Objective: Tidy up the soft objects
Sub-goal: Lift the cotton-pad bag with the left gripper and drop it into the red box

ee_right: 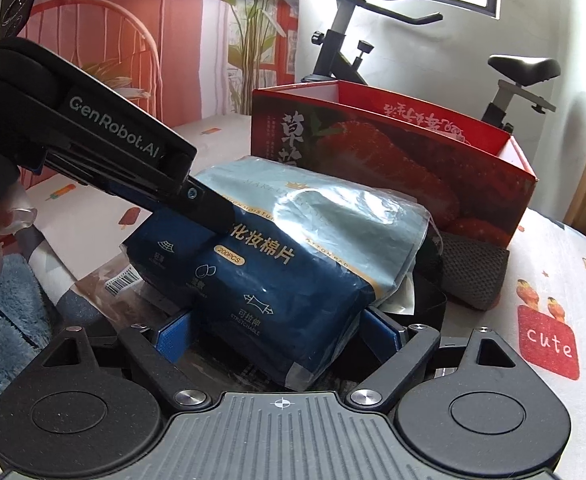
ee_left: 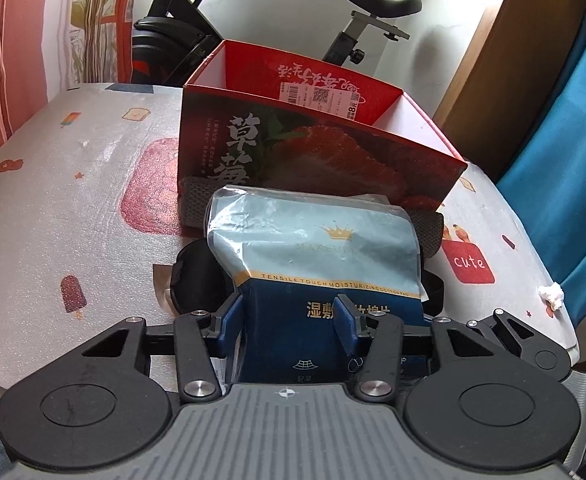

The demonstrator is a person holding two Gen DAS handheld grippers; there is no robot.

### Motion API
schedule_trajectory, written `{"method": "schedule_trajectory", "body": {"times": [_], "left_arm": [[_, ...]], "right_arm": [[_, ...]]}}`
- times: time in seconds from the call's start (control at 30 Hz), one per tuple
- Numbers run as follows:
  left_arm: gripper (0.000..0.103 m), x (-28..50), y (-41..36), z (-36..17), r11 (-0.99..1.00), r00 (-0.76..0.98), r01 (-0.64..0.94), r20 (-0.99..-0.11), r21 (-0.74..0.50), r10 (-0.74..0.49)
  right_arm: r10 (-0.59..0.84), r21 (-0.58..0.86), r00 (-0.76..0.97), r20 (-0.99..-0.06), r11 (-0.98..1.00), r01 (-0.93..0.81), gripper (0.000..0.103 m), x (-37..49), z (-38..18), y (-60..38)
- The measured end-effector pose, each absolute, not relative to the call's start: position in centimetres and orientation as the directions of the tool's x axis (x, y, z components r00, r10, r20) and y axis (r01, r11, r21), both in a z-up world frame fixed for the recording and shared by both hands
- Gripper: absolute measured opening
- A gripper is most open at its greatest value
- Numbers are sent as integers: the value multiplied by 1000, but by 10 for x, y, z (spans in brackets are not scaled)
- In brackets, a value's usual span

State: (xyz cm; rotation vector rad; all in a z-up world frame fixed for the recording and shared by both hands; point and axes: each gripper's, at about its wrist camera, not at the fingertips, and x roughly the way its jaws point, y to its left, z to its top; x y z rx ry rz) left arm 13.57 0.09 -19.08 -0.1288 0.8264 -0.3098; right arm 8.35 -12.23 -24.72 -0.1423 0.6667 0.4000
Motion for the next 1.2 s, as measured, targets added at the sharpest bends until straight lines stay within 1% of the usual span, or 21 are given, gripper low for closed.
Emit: {"method": "schedule_trajectory", "body": {"times": [0.17,0.23,0.27,0.57,0.73,0.97,1.2], "left_arm": [[51,126,-4,-196,940,645,263,-686,-216,-338],[45,121,-2,-196,937,647,270,-680,-220,-346],[44,120,-2,-197,938,646,273,-681,-215,-344],[44,113,3,-194,930,652,278,-663,-243,-368],[44,109,1,-189,929,674,294,-641,-225,-368],[44,105,0,-185,931,686,299,-631,-209,-362],[44,109,-1,-170,926,690,327,-622,-191,-372]], "right_arm": [[323,16,712,-623,916,-402,83,82,-250,-126],[326,17,719,-614,916,-401,82,80,-249,-127],[326,17,722,-610,917,-400,80,79,-249,-128],[337,-12,740,-582,906,-423,74,68,-243,-126],[340,-22,760,-554,906,-422,73,63,-238,-127],[342,-31,769,-541,905,-425,73,59,-234,-127],[358,-18,771,-527,902,-431,73,58,-214,-134]]}}
